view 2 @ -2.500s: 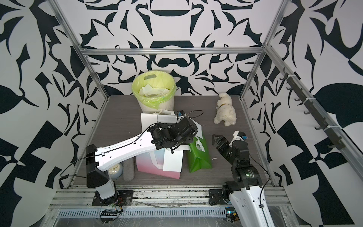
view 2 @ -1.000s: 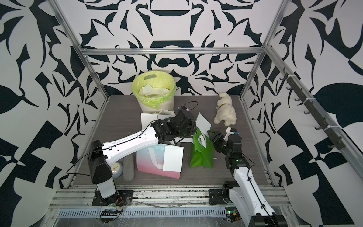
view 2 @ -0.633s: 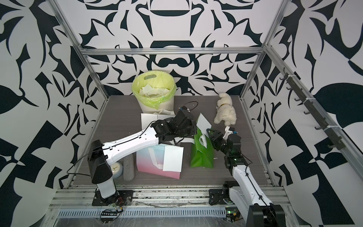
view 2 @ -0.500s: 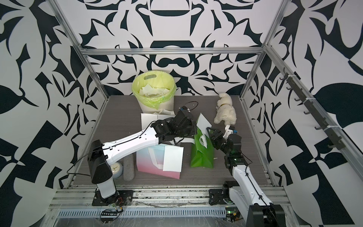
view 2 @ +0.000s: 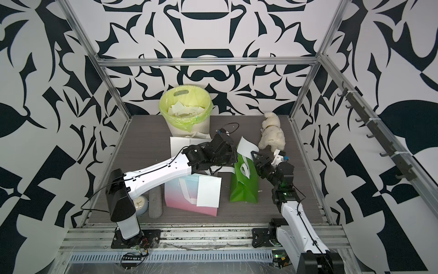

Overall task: Shred takeout receipts and throw away
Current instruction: Tear off the takeout receipt from the takeout bag.

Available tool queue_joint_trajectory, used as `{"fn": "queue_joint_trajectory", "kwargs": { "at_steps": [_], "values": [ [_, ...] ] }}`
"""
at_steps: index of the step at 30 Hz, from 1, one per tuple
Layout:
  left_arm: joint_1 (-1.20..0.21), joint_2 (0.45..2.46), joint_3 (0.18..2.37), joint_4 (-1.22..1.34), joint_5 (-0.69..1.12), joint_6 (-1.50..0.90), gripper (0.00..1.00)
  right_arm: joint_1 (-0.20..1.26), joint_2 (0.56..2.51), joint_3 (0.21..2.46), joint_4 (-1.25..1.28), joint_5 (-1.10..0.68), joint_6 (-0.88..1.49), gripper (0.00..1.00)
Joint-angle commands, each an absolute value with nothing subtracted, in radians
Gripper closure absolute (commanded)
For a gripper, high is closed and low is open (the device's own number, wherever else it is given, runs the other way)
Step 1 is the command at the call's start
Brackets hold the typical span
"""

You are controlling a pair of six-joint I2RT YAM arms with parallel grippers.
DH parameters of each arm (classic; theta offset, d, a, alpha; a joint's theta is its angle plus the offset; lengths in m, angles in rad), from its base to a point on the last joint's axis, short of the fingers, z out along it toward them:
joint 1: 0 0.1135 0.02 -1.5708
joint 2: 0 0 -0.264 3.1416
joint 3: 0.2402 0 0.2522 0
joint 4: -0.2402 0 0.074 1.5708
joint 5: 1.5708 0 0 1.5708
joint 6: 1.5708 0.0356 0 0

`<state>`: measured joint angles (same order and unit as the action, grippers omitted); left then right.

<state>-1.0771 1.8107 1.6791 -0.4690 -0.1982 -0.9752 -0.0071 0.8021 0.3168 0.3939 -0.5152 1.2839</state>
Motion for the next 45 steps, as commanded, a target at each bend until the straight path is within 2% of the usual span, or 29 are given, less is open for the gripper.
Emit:
{"fn": "queue_joint_trajectory", "kwargs": {
  "at_steps": [1,19,25,40,45],
  "values": [
    [-1.074,1.812,1.651,-0.528,-0.198,-0.960,0.96,-0.012,0.757,0.349,0.447,-0.499,1.308,0.43],
    [-1.074,1.824,1.657,-0.529,-0.193,-0.962,0.95,-0.012,0.796,0.483,0.442,-0.489,1.341,0.41],
    [-1.073,1.827,1.658,-0.529,-0.197,-0.959,0.95,-0.015,0.810,0.524,0.453,-0.473,1.344,0.33],
    [-1.074,1.834,1.656,-0.521,-0.187,-0.961,0.96,-0.022,0.893,0.619,0.353,-0.436,1.337,0.30],
    [-1.074,1.830,1.652,-0.516,-0.190,-0.962,0.96,-0.023,0.945,0.577,0.351,-0.460,1.386,0.27]
  ]
}}
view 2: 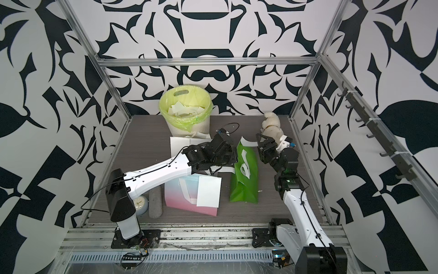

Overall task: Shred takeout receipts and throw away
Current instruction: Tear off the takeout receipt from the takeout bag.

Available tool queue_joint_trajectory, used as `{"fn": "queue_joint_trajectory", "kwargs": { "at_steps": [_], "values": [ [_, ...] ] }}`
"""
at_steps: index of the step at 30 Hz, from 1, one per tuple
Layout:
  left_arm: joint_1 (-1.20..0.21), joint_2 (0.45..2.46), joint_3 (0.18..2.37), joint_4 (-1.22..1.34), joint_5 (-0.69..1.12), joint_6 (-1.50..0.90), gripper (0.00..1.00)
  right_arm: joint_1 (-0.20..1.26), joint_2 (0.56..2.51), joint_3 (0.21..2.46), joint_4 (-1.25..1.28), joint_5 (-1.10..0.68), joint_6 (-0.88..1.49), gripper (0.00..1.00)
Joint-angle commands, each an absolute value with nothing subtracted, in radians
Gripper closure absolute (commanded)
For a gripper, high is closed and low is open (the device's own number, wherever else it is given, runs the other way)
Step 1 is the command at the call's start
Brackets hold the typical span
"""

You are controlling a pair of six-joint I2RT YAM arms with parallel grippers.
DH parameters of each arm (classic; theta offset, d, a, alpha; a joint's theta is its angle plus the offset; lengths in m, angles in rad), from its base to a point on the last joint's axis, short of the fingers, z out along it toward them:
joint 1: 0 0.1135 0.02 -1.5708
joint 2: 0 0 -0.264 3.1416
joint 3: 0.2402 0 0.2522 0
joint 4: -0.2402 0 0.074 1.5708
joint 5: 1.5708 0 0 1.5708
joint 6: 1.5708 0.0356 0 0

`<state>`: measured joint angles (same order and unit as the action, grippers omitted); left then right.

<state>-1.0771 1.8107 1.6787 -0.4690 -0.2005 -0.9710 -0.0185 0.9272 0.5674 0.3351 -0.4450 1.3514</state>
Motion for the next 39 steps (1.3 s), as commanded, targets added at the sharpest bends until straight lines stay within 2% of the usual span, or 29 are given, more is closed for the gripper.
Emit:
{"fn": "queue_joint_trajectory", "kwargs": {
  "at_steps": [1,5,10,12,15,17,22,23,39],
  "values": [
    [-1.074,1.829,1.651,-0.515,-0.190,-0.962,0.96,-0.023,0.954,0.569,0.361,-0.463,1.400,0.26],
    [-1.074,1.830,1.652,-0.511,-0.187,-0.962,0.96,-0.023,0.978,0.534,0.419,-0.457,1.444,0.25],
    [-1.074,1.832,1.652,-0.511,-0.186,-0.961,0.96,-0.023,0.977,0.540,0.423,-0.447,1.448,0.36],
    [-1.074,1.832,1.652,-0.511,-0.184,-0.963,0.96,-0.023,0.970,0.540,0.418,-0.432,1.447,0.48],
    [-1.075,1.832,1.651,-0.512,-0.190,-0.962,0.96,-0.022,0.955,0.541,0.409,-0.414,1.458,0.74],
    [-1.074,1.830,1.648,-0.515,-0.194,-0.965,0.96,-0.023,0.946,0.553,0.410,-0.410,1.461,0.86],
    [-1.074,1.822,1.645,-0.524,-0.207,-0.974,0.96,-0.023,0.925,0.608,0.394,-0.395,1.455,0.95],
    [-1.074,1.822,1.643,-0.526,-0.212,-0.976,0.96,-0.024,0.923,0.618,0.391,-0.394,1.453,1.00],
    [-1.075,1.796,1.611,-0.541,-0.275,-1.033,1.00,-0.023,1.033,0.773,0.461,-0.419,1.437,1.00]
  ]
}}
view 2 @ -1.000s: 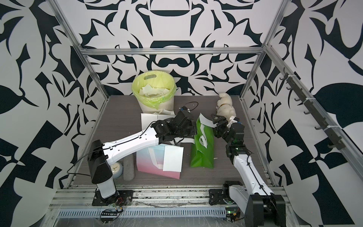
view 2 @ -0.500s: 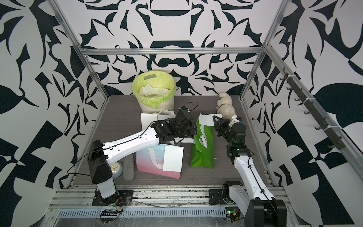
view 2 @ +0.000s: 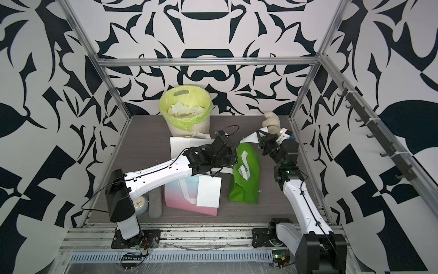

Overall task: Shred takeout receipts and throw away
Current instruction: Tear off the takeout receipt from the takeout bag, then shred the takeout receipt.

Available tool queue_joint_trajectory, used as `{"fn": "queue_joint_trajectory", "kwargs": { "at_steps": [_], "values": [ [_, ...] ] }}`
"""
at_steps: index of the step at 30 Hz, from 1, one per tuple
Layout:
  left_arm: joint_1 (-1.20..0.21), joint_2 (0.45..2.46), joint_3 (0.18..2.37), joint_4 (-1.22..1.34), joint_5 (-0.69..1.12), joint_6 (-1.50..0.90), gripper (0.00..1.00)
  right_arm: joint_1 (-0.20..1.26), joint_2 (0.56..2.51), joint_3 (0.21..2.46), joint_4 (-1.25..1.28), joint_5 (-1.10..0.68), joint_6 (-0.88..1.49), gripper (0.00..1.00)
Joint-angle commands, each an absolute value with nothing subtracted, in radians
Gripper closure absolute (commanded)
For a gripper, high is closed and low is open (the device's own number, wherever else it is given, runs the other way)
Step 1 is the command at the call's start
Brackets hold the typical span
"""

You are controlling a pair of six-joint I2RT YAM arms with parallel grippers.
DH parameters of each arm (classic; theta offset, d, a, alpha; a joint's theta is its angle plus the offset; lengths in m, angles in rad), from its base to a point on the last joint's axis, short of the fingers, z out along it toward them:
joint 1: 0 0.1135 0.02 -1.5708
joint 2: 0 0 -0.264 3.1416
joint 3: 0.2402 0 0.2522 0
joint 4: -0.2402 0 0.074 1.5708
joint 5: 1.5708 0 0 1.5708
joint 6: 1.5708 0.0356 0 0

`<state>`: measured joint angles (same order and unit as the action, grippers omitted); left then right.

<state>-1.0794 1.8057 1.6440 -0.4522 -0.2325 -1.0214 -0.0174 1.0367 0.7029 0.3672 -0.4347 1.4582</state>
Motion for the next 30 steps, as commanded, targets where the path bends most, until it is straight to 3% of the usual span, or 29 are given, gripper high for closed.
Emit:
{"fn": "queue_joint_trajectory", "kwargs": {
  "at_steps": [1,19,23,27,30],
  "values": [
    [-1.075,1.795,1.611,-0.543,-0.278,-1.035,1.00,-0.023,1.040,0.781,0.463,-0.421,1.437,1.00],
    [-1.073,1.775,1.608,-0.513,-0.265,-1.029,0.98,-0.023,1.042,0.845,0.442,-0.430,1.394,1.00],
    [-1.075,1.748,1.625,-0.466,-0.213,-0.990,0.75,-0.023,0.985,0.846,0.379,-0.431,1.295,1.00],
    [-1.075,1.681,1.618,-0.399,-0.187,-0.914,0.44,-0.023,0.894,0.846,0.305,-0.443,1.148,1.00],
    [-1.075,1.612,1.566,-0.321,-0.183,-0.841,0.34,-0.022,0.820,0.847,0.256,-0.457,1.043,1.00]
  ]
}}
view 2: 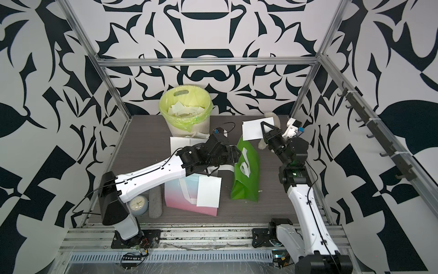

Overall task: Shred takeout receipts and throw away
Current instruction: Shred the takeout receipt.

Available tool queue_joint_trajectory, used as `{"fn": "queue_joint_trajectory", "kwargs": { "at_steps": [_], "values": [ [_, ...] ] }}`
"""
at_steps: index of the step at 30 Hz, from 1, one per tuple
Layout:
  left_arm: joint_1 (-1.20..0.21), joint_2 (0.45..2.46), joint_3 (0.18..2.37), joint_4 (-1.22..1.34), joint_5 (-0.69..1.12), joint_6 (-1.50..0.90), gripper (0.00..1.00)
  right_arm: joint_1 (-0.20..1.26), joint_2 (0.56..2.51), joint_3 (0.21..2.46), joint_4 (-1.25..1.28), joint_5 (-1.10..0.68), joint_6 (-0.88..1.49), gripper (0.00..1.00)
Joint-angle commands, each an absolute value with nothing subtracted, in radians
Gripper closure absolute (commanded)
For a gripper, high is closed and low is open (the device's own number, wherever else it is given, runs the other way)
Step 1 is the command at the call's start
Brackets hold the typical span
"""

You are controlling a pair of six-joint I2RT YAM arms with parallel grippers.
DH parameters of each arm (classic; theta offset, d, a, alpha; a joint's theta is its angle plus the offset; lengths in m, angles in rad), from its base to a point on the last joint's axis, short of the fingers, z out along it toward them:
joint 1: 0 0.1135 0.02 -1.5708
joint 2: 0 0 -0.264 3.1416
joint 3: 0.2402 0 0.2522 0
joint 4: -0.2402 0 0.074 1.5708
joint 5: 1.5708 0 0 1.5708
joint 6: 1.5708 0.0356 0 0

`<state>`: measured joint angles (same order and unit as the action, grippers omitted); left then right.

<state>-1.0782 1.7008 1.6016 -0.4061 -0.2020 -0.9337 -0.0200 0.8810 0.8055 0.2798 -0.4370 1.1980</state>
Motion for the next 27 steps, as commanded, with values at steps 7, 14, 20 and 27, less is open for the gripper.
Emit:
{"fn": "queue_joint_trajectory", "kwargs": {
  "at_steps": [7,14,20,27],
  "values": [
    [-1.075,1.396,1.364,-0.120,-0.145,-0.571,0.26,-0.023,0.666,0.791,0.353,-0.549,0.884,1.00],
    [-1.074,1.156,1.117,0.156,-0.003,-0.326,0.24,-0.007,0.608,0.672,0.736,-0.609,0.955,1.00],
    [-1.075,1.108,1.080,0.219,0.069,-0.235,0.19,0.180,0.692,0.680,0.878,-0.589,0.934,1.00],
    [-0.894,1.036,1.097,0.219,0.184,-0.260,0.10,0.597,0.852,0.765,0.831,-0.411,0.584,1.00]
  ]
}}
